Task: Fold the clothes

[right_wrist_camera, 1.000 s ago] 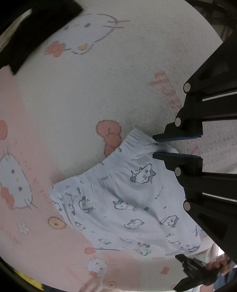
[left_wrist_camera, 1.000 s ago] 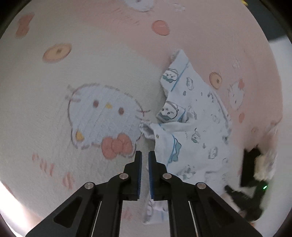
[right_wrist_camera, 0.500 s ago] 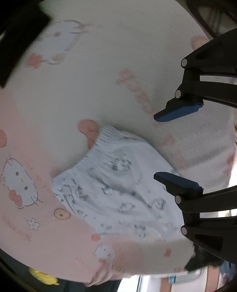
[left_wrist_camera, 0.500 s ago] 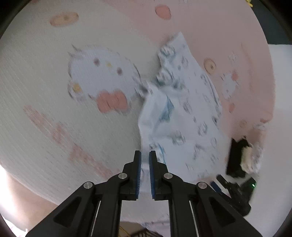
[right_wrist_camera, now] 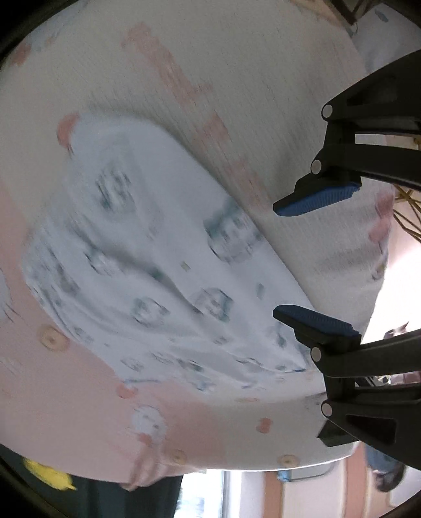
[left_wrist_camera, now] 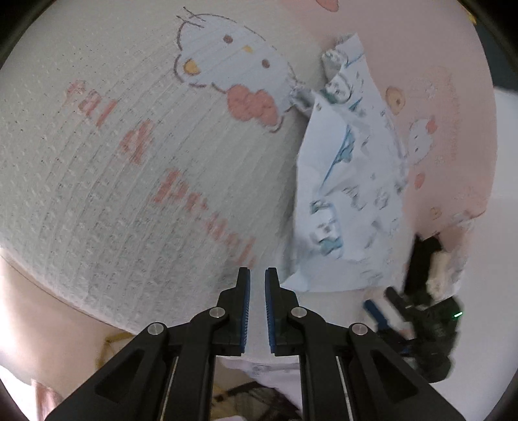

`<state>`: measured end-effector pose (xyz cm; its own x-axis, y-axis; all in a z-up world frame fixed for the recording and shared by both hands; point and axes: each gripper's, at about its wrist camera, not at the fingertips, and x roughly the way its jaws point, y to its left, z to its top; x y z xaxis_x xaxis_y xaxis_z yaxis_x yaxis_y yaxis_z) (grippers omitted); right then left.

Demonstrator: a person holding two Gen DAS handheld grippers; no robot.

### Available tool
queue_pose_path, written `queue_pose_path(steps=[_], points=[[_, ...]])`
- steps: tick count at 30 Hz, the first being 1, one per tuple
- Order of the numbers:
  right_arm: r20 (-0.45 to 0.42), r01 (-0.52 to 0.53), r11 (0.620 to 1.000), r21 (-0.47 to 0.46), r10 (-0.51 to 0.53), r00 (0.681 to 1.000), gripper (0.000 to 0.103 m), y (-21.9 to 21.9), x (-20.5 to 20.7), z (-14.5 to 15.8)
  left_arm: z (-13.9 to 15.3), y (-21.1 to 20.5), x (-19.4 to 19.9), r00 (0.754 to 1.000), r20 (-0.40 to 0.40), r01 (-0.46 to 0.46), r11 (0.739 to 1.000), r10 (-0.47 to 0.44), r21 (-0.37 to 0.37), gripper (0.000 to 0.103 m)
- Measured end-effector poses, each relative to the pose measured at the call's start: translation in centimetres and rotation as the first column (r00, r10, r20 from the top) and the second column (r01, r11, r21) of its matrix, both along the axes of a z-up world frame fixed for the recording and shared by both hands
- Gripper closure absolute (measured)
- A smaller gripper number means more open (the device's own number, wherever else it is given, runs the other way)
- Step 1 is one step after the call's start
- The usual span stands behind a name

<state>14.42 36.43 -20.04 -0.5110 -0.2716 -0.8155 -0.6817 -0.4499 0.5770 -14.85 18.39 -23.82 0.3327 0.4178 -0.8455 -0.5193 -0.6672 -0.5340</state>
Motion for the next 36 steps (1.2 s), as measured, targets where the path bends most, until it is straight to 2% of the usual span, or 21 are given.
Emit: queue_pose_path(steps=[1,3,7,10,11,12,13,16,19,22,24,26,27,28,30,31,32,33,34,35,36], points=[[0.011,-0.037,0.999,0.019,0.037,0.999,0.046,-0.6,-0.6,0.0,0.3,0.4,0.6,0.997,-0.055,0.050,0.999,-0.050,-0.005,0.095],[0.038,-0.124,0.988,0.093,0.121,0.992,0.046,-1.9,-1.7,0.4,1.0,1.2,1.9,0.976,-0.161,0.147,0.989,-0.149,-0.024,0.095],[0.098,-0.319,0.906,0.276,0.304,0.948,0.046,-4.6,-3.2,1.1,1.8,2.7,4.3,0.896,-0.315,0.303,0.949,-0.314,-0.085,0.095],[0.154,-0.433,0.813,0.390,0.406,0.901,0.046,-6.2,-3.1,1.1,2.4,3.2,5.4,0.853,-0.361,0.364,0.925,-0.377,-0.106,0.095],[0.178,-0.470,0.768,0.435,0.438,0.881,0.046,-6.7,-2.9,1.1,2.6,3.3,5.7,0.838,-0.375,0.384,0.916,-0.397,-0.112,0.095],[0.206,-0.502,0.720,0.479,0.464,0.861,0.046,-7.1,-2.8,1.2,2.9,3.4,6.2,0.813,-0.401,0.408,0.905,-0.422,-0.124,0.095],[0.239,-0.528,0.671,0.521,0.479,0.845,0.046,-7.5,-2.6,1.3,3.3,3.5,6.9,0.769,-0.451,0.437,0.887,-0.453,-0.146,0.095],[0.345,-0.593,0.499,0.632,0.503,0.792,0.046,-8.5,-2.1,1.5,4.6,3.5,8.9,0.629,-0.572,0.508,0.835,-0.527,-0.211,0.095],[0.422,-0.627,0.342,0.700,0.510,0.750,0.046,-8.7,-1.5,1.5,5.5,3.0,11.9,0.415,-0.698,0.581,0.760,-0.584,-0.290,0.095],[0.516,-0.669,0.172,0.723,0.509,0.689,0.046,-8.5,-0.8,0.9,5.3,2.5,14.0,0.284,-0.739,0.620,0.705,-0.611,-0.344,0.095],[0.576,-0.697,0.062,0.714,0.513,0.636,0.046,-8.9,0.8,0.8,5.1,2.1,15.3,0.193,-0.757,0.642,0.664,-0.624,-0.383,0.095],[0.638,-0.718,-0.051,0.694,0.507,0.580,0.046,-9.3,2.4,0.7,4.7,1.6,16.5,0.099,-0.765,0.667,0.613,-0.636,-0.424,0.095],[0.672,-0.727,-0.111,0.677,0.494,0.551,0.046,-9.7,2.9,0.5,4.6,1.6,17.0,0.061,-0.767,0.676,0.591,-0.639,-0.439,0.095],[0.702,-0.729,-0.171,0.662,0.481,0.525,0.045,-10.0,3.3,0.1,4.6,1.7,17.3,0.037,-0.766,0.683,0.575,-0.642,-0.450,0.095],[0.768,-0.718,-0.317,0.619,0.433,0.471,0.042,-10.7,4.3,-0.9,4.2,1.3,18.2,-0.036,-0.760,0.691,0.533,-0.648,-0.488,0.095],[0.797,-0.705,-0.389,0.593,0.403,0.449,0.038,-11.0,5.0,-1.5,4.1,0.9,18.4,-0.090,-0.762,0.685,0.515,-0.642,-0.515,0.095],[0.825,-0.689,-0.457,0.562,0.371,0.427,0.035,-11.3,5.7,-2.0,3.6,0.2,18.7,-0.179,-0.759,0.668,0.488,-0.626,-0.561,0.095],[0.849,-0.673,-0.518,0.527,0.337,0.406,0.033,-11.5,6.4,-2.6,3.1,-0.5,19.1,-0.281,-0.748,0.645,0.458,-0.602,-0.611,0.095],[0.870,-0.657,-0.571,0.492,0.304,0.388,0.031,-11.7,7.2,-3.2,2.4,-1.3,19.9,-0.403,-0.723,0.615,0.420,-0.561,-0.668,0.095],[0.885,-0.645,-0.609,0.462,0.274,0.376,0.031,-11.7,7.9,-3.6,1.6,-1.9,20.7,-0.507,-0.691,0.586,0.381,-0.516,-0.715,0.095],[0.896,-0.635,-0.636,0.439,0.251,0.367,0.031,-11.8,8.5,-3.8,0.9,-2.6,21.4,-0.597,-0.653,0.554,0.349,-0.466,-0.756,0.095]])
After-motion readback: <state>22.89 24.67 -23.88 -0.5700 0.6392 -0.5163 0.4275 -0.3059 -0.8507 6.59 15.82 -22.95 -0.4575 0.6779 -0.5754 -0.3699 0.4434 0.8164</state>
